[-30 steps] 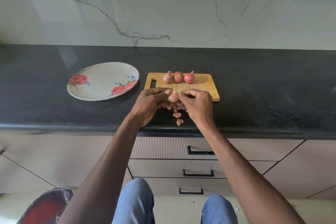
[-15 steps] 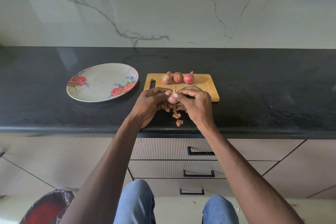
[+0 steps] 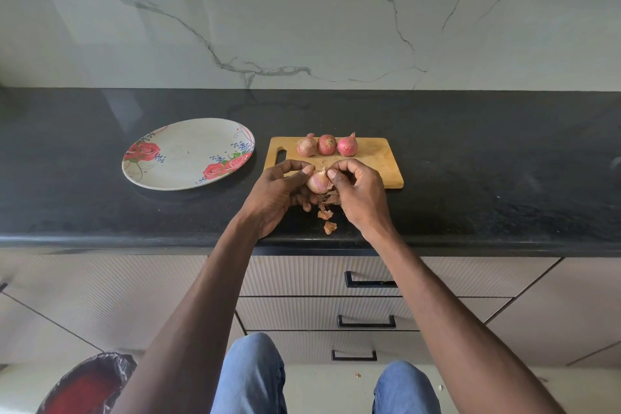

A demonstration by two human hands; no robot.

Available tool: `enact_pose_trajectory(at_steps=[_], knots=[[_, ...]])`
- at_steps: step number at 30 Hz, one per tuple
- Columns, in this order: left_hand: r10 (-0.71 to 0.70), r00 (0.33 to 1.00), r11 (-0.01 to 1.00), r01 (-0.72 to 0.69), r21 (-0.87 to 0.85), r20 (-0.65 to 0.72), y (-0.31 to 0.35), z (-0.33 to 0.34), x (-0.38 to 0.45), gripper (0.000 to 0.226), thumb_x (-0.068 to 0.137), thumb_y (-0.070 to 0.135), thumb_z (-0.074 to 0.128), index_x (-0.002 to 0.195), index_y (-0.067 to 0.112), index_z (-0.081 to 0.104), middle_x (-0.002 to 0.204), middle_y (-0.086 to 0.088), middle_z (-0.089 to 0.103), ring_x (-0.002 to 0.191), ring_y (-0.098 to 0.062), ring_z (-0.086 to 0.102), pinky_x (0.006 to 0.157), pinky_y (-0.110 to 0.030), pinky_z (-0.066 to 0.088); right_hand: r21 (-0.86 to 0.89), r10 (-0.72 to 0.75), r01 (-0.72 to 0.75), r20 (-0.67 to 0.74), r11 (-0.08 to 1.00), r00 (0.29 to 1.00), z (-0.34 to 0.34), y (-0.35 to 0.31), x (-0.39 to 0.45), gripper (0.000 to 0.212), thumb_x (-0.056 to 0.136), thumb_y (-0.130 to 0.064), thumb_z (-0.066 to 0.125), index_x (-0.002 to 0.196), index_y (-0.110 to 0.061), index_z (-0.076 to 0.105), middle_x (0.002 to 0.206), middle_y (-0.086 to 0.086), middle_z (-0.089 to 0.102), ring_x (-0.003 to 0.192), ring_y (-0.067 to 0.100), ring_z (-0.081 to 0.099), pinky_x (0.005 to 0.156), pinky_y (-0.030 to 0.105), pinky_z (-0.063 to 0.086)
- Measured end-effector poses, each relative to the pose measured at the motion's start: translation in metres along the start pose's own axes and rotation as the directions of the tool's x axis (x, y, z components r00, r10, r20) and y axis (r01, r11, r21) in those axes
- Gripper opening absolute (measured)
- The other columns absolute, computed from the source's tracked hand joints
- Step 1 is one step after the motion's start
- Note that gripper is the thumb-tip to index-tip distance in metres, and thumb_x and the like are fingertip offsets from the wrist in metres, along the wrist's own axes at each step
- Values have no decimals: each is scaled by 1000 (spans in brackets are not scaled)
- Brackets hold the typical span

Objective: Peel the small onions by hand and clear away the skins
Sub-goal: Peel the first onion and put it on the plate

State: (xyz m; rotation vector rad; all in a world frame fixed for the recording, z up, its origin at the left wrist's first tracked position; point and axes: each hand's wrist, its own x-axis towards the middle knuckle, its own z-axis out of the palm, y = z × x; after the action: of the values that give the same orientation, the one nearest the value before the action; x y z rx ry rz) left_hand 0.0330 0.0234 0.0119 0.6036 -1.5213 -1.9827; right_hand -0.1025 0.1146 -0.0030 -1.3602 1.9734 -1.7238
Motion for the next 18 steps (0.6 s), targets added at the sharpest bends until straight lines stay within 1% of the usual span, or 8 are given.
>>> enact_pose_trajectory(at_steps=[2,4,6,9,11,13,15,18], knots=[[11,1000,1000,-11,18,23,0,0,-1,31,87,18,70,111,0,59,86,-19,68,66,-24,64,56,-27,55,-10,14,-14,14,1000,1000,1,0,0,11,99,-13,61,91,-13,68,85,-8,66,79,0,59,68,10,42],[16,999,1000,-17,22,33,0,0,-1,38,82,13,75,113,-1,59,90,-18,69,69,-24,64,57,-28,55,-8,28,-27,27,1000,999,1,0,0,11,100,-14,59,93,-12,68,87,-8,68,80,1,60,68,10,42],[14,1000,1000,-14,4,17,0,0,-1,38,82,11,75,113,-1,58,90,-17,70,71,-25,64,57,-28,55,9,54,-55,44,998,998,1,0,1,12,100,-15,58,94,-12,68,88,-8,69,82,3,62,71,15,47],[4,1000,1000,-4,-4,8,0,-1,0,27,88,12,70,110,0,60,90,-15,70,73,-24,65,58,-27,55,54,107,-111,81,992,991,1,1,1,14,101,-18,58,96,-13,69,91,-4,72,90,12,67,82,30,56],[-6,1000,1000,6,2,7,0,0,0,20,93,11,65,109,0,61,91,-17,69,72,-24,64,57,-26,55,95,128,-138,102,986,986,0,1,1,15,101,-18,57,94,-14,70,92,-1,74,92,17,69,84,37,57],[-19,1000,1000,19,2,11,0,0,0,15,98,9,58,108,-1,62,92,-19,67,69,-23,64,56,-26,54,136,141,-158,123,978,982,-1,0,2,16,102,-17,56,93,-12,69,92,2,73,89,19,68,81,40,59],[-28,999,1000,29,-3,19,1,1,-1,17,101,10,52,106,-2,63,91,-21,66,65,-22,64,54,-25,54,163,145,-167,143,972,979,-1,1,1,17,102,-17,55,91,-15,68,89,1,71,85,16,66,80,43,58],[-35,999,999,35,-9,15,3,2,-2,21,103,12,48,103,-1,64,88,-22,66,62,-21,64,53,-25,53,160,149,-175,159,971,976,0,1,2,18,103,-19,54,91,-19,67,89,-1,70,87,15,64,82,45,58]])
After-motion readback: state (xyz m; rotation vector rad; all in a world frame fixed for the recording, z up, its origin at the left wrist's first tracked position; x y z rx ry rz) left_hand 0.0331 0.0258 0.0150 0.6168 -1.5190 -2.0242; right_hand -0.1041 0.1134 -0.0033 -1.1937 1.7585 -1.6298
